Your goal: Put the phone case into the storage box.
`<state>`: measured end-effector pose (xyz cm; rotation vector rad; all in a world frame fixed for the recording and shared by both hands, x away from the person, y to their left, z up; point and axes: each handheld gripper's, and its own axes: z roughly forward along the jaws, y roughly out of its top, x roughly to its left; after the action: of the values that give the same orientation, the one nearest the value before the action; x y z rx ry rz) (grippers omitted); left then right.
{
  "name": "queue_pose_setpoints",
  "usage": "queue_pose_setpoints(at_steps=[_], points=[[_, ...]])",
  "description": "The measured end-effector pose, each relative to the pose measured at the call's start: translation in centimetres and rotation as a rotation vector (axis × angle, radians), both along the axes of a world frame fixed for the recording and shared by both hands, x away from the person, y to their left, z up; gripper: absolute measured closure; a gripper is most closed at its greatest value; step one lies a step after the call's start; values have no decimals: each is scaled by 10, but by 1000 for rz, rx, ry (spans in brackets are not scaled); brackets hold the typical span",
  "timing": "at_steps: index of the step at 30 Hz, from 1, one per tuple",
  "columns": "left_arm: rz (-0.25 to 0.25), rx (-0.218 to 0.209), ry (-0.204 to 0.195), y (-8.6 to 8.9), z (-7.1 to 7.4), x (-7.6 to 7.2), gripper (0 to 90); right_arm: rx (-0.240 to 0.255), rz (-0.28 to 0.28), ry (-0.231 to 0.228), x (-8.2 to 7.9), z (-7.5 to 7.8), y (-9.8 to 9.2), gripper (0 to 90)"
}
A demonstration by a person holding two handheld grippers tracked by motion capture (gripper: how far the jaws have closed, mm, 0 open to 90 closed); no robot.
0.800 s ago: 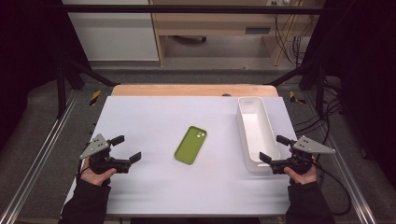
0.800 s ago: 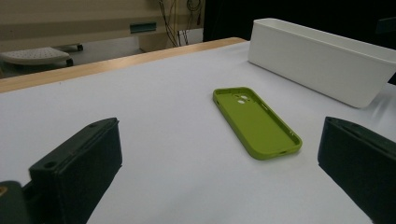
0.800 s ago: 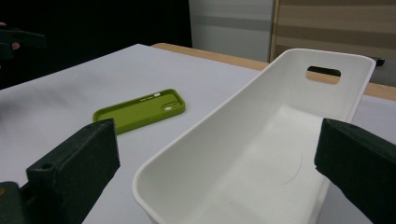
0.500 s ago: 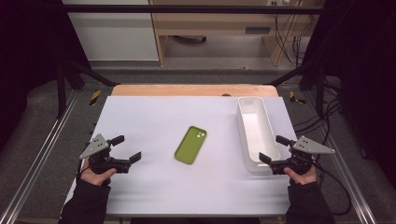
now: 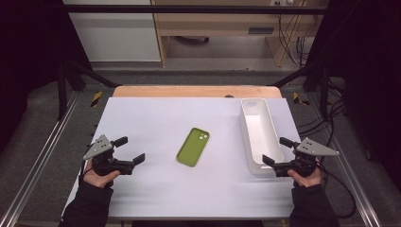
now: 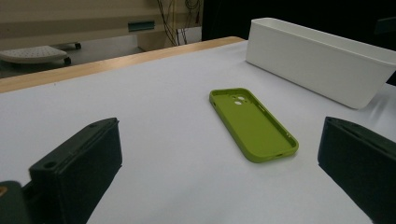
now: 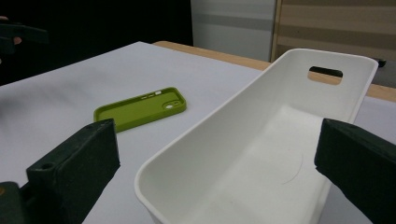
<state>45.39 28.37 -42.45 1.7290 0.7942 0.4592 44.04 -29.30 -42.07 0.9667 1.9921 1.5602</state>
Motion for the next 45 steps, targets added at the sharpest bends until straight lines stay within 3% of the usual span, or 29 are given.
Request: queue_pose_setpoints(at_steps=[24, 45], points=[[-18, 44, 22, -30, 9, 3, 0, -6, -2, -2, -1, 1, 0, 6], [-23, 93, 52, -59, 17, 19, 0, -12, -4, -2, -1, 1, -1, 6]])
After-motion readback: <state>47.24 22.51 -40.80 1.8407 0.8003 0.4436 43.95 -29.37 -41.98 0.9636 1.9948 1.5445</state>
